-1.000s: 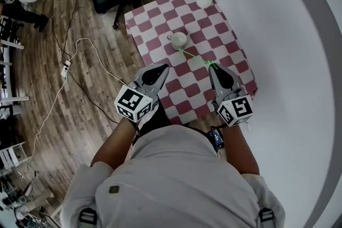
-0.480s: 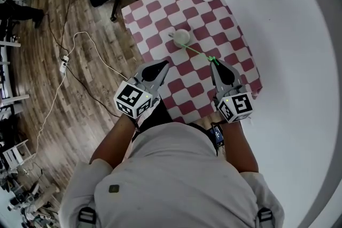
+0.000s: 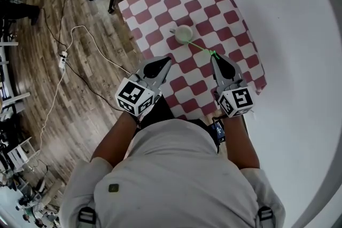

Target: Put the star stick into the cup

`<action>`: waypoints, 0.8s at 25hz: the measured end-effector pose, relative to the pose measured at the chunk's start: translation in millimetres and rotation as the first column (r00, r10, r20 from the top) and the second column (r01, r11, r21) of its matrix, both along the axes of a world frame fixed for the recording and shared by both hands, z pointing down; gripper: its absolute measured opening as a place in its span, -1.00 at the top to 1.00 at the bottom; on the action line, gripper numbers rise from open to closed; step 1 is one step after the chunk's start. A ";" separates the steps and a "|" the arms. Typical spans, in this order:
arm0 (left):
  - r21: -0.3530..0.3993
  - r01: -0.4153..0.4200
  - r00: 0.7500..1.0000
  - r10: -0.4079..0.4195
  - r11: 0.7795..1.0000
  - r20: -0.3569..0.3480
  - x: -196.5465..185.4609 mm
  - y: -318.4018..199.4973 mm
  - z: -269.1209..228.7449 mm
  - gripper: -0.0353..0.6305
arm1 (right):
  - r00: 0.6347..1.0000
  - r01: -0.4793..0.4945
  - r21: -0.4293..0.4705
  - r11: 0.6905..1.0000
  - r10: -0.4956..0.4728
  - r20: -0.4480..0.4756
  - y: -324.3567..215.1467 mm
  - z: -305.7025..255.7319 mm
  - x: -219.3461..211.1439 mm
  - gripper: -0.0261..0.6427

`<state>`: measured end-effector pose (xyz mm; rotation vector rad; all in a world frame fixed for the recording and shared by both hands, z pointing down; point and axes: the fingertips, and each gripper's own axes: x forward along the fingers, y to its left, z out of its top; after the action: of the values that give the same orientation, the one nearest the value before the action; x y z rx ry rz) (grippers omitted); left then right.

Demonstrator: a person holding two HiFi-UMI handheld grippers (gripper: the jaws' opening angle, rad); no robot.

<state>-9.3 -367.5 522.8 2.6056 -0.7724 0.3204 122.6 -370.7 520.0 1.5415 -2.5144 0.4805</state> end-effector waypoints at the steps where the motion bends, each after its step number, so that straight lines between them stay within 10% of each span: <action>1: -0.004 -0.001 1.000 0.001 1.000 0.000 0.2 -2.3 1.9 0.88 | 1.000 0.002 -0.008 1.000 -0.002 -0.002 -1.9 4.0 -1.1 0.84; 20: -0.064 0.008 1.000 -0.008 0.998 -0.007 -10.5 -34.1 34.7 0.88 | 1.000 -0.007 -0.130 0.992 0.004 -0.027 -31.8 59.4 -15.6 0.84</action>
<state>-19.9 -401.6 557.5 2.5414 -0.7575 0.3278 107.0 -402.4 579.4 1.4977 -2.4075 0.6074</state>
